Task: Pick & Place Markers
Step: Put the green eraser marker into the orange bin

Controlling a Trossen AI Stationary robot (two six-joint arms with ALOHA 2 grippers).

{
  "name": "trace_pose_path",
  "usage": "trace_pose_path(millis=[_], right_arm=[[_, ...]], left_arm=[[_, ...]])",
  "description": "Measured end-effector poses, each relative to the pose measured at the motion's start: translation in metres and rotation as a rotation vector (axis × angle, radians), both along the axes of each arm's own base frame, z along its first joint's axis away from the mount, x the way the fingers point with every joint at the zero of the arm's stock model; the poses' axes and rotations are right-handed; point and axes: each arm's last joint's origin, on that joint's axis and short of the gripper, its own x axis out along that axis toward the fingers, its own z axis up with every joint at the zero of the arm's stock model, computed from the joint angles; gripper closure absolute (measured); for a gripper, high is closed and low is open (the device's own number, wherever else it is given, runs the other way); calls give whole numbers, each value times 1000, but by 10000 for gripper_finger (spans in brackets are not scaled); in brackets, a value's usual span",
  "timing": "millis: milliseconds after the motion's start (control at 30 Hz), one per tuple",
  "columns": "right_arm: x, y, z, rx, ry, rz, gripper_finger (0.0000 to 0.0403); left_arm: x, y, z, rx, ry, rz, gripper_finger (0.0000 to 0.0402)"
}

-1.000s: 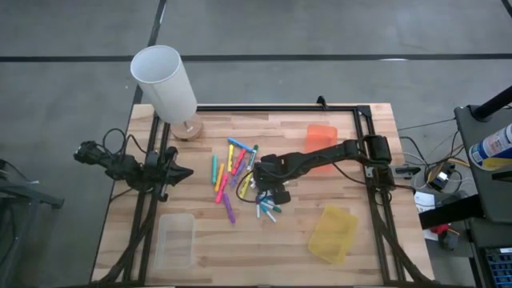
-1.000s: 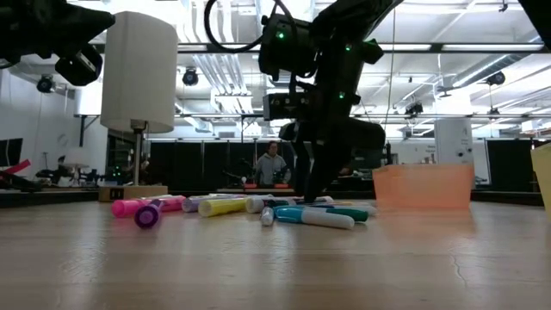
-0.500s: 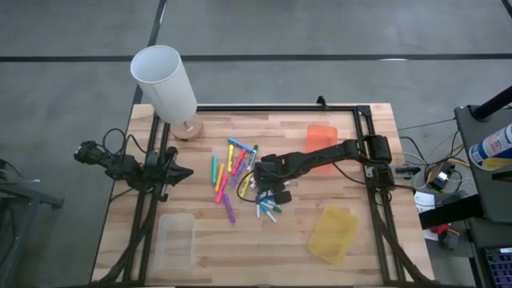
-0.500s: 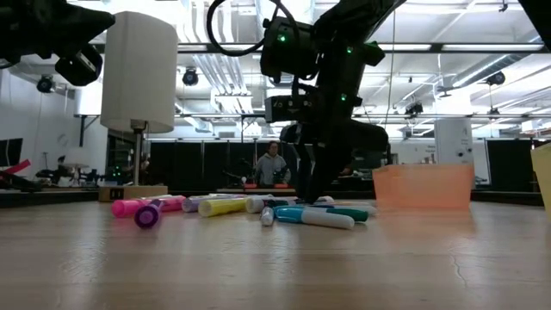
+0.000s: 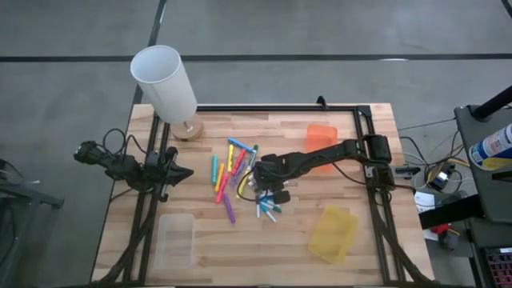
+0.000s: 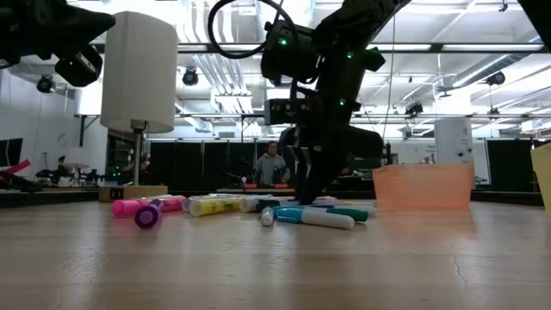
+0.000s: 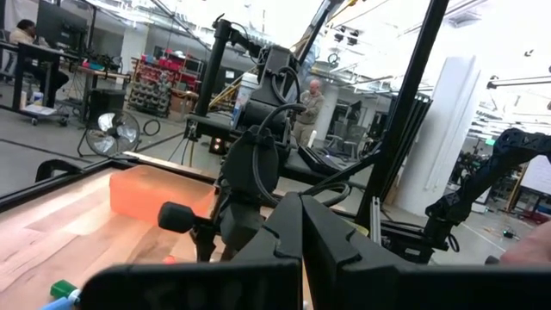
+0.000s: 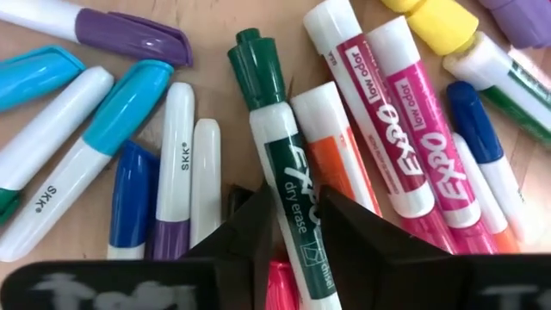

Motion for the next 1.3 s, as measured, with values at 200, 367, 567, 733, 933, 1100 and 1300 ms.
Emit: trace_pose_path(millis=[200, 367, 567, 733, 933, 1100, 1300], right_arm=[[-2, 0, -3, 0, 6, -4, 318], [-1, 0, -3, 11, -12, -6, 314], [-1, 2, -4, 63, -14, -22, 316], [-2, -1, -6, 81, -13, -72, 306], [-1, -2, -6, 78, -18, -91, 290], [-2, -5, -9, 86, -12, -97, 295], [-1, -5, -14, 91, 1, -97, 325]], left_arm=[[0, 0, 0, 2, 4, 0, 402], [0, 0, 0, 2, 4, 0, 402], [0, 0, -1, -6, 8, -1, 402], [0, 0, -1, -5, 8, -1, 402], [0, 0, -1, -5, 9, -1, 402], [0, 0, -1, -4, 9, -1, 402], [0, 0, -1, -4, 9, -1, 402]])
